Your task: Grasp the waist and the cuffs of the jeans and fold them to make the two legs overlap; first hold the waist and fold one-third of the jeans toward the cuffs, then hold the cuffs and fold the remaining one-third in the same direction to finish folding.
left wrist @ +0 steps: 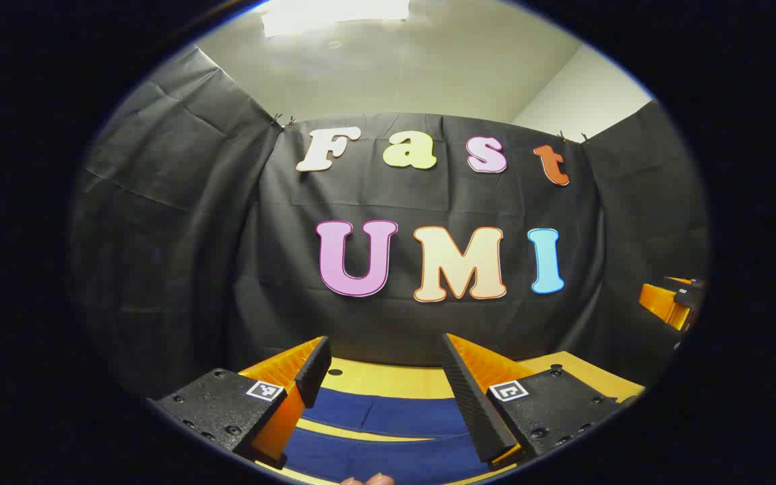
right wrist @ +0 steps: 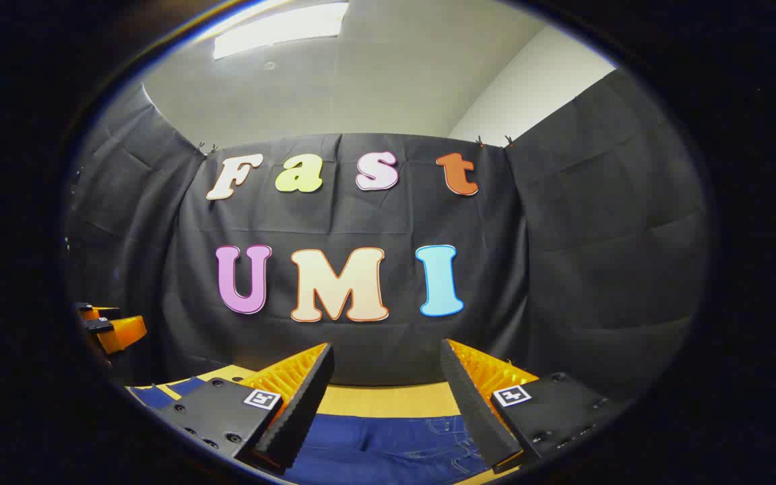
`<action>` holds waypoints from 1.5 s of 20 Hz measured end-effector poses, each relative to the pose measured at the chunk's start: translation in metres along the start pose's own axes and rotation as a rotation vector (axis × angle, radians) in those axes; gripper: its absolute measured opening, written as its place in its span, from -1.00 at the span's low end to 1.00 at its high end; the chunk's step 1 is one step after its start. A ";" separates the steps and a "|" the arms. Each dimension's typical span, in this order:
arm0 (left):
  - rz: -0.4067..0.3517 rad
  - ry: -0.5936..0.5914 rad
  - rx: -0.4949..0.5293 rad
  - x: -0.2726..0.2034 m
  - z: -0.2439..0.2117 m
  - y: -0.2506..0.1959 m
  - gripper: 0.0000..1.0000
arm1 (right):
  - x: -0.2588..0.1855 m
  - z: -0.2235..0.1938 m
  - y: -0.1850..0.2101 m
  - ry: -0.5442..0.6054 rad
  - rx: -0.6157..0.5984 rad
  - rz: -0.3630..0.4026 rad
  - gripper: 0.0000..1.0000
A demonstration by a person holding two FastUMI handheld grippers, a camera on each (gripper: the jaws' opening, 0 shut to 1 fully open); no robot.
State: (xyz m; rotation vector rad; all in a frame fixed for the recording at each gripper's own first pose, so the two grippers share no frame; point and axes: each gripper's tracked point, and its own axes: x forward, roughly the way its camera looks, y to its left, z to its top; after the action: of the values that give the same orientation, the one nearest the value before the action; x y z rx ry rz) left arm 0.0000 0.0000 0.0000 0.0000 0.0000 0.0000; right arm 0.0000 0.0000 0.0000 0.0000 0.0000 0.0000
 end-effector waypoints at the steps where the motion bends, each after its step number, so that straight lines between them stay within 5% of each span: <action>1: 0.002 0.000 0.005 -0.001 0.000 0.000 0.86 | 0.000 0.000 -0.001 0.000 -0.003 -0.002 0.99; 22: -0.026 0.096 0.088 -0.026 -0.038 0.041 0.89 | -0.026 -0.012 0.012 0.013 0.002 -0.023 0.96; 30: -0.126 0.238 0.319 -0.040 -0.093 0.092 0.92 | -0.037 -0.027 0.014 0.045 0.024 -0.059 0.96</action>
State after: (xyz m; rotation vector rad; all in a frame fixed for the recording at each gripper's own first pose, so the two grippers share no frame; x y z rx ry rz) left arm -0.0397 0.0915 -0.0929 0.3192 0.2383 -0.1260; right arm -0.0373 0.0136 -0.0267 0.0242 0.0450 -0.0594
